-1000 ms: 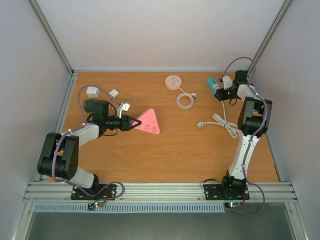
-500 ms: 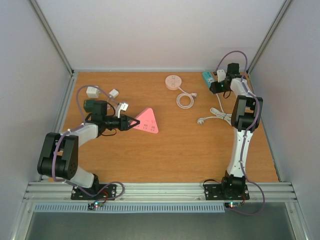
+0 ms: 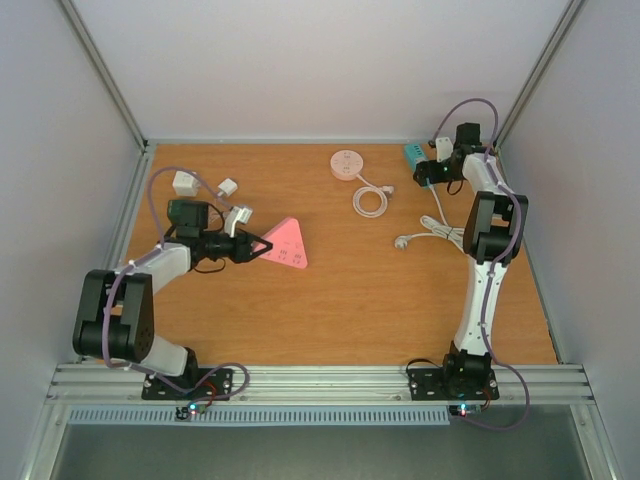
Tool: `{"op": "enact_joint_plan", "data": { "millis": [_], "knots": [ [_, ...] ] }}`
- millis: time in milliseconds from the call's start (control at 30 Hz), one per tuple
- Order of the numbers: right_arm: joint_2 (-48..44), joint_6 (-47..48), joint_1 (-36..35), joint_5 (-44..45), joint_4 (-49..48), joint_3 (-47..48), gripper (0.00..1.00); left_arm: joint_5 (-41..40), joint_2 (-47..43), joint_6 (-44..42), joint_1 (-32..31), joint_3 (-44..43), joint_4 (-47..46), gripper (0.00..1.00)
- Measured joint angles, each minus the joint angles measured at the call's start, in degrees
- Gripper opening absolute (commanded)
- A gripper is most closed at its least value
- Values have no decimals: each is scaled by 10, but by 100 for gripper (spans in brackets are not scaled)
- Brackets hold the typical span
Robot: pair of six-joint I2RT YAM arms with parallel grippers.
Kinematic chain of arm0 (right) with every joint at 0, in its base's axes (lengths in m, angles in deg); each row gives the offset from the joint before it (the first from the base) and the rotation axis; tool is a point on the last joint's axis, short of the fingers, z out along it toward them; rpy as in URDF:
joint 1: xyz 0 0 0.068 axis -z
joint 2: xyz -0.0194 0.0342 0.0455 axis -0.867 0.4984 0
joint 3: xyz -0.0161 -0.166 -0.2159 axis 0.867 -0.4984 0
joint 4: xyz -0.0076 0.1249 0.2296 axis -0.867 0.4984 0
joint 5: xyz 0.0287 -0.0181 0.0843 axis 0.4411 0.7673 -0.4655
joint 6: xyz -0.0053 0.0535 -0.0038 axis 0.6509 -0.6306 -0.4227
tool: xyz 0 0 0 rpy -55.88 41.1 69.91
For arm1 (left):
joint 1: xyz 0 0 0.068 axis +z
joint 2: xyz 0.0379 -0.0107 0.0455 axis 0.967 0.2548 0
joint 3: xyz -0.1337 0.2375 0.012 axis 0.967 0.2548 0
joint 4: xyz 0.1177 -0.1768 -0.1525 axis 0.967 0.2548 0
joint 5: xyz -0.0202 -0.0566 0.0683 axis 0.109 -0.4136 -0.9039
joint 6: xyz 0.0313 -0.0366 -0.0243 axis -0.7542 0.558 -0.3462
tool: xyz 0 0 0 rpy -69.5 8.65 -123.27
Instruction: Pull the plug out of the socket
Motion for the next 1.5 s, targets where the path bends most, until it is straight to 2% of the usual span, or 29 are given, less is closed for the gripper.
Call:
{"op": "enact_joint_plan", "data": {
  "millis": [200, 433, 833, 1133, 1300, 1500],
  "knots": [
    [-51, -6, 0, -21, 12, 0, 99, -4, -30, -81, 43, -26, 100, 1],
    [-118, -18, 0, -63, 16, -18, 99, -14, -45, -199, 142, -57, 243, 1],
    [-294, -49, -26, -136, -21, -227, 99, -33, -68, -400, 313, -80, 456, 4],
    [-391, -62, -72, -154, -46, -347, 99, -48, -21, -575, 403, -102, 599, 5],
    [-414, -71, -101, -157, -52, -364, 99, -58, 16, -638, 446, -102, 638, 6],
    [-421, -76, -119, -156, -67, -386, 99, -54, 31, -655, 468, -101, 645, 12]
  ]
}}
